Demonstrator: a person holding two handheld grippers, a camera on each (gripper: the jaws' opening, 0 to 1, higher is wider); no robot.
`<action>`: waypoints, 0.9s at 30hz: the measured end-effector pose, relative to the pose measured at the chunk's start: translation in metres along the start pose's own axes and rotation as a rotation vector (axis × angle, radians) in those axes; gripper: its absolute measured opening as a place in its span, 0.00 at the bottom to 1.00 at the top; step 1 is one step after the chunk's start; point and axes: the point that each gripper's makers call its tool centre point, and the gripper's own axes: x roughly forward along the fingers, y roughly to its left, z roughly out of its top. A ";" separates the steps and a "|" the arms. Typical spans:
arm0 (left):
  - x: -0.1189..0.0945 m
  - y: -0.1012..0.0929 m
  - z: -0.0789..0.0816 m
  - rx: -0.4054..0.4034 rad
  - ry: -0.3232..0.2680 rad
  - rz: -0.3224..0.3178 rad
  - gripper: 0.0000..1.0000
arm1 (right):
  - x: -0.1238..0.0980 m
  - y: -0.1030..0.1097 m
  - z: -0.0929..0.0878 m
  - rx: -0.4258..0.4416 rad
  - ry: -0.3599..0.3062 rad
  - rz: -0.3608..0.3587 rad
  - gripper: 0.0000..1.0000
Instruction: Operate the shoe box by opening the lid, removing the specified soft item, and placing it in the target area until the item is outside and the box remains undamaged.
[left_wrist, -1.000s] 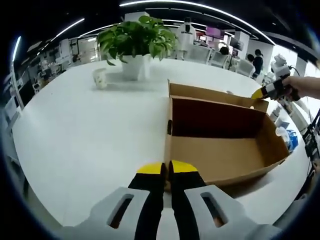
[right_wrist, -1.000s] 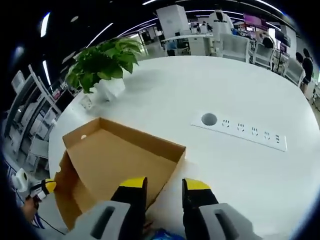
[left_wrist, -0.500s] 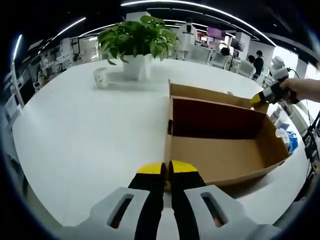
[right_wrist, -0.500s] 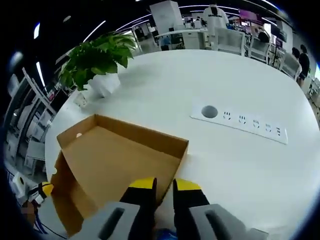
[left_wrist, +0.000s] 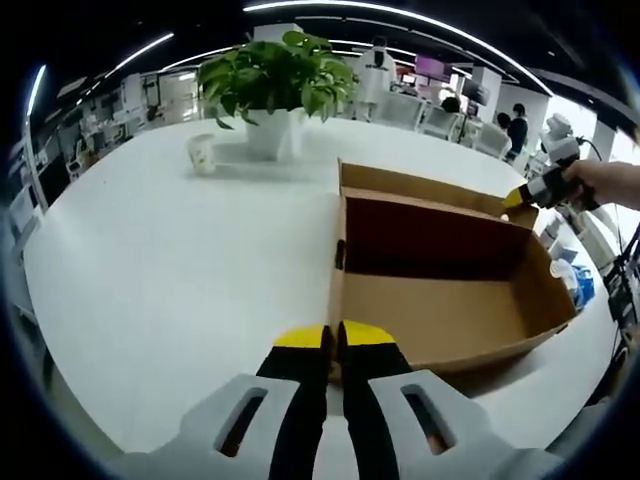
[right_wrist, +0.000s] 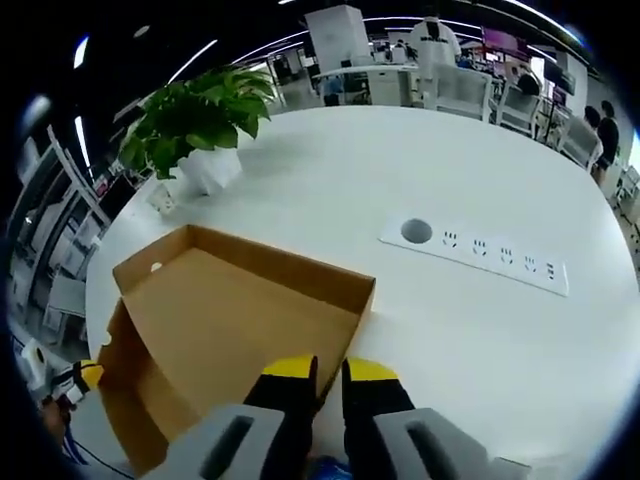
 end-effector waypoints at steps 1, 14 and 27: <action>0.000 0.000 0.000 -0.001 0.000 -0.001 0.02 | -0.001 0.000 0.000 -0.002 -0.002 -0.001 0.05; 0.000 0.000 0.000 -0.013 0.003 -0.005 0.02 | -0.008 0.002 0.004 0.003 -0.025 0.001 0.04; 0.000 0.001 -0.001 -0.025 0.003 -0.008 0.02 | -0.018 0.005 0.008 0.030 -0.054 0.004 0.02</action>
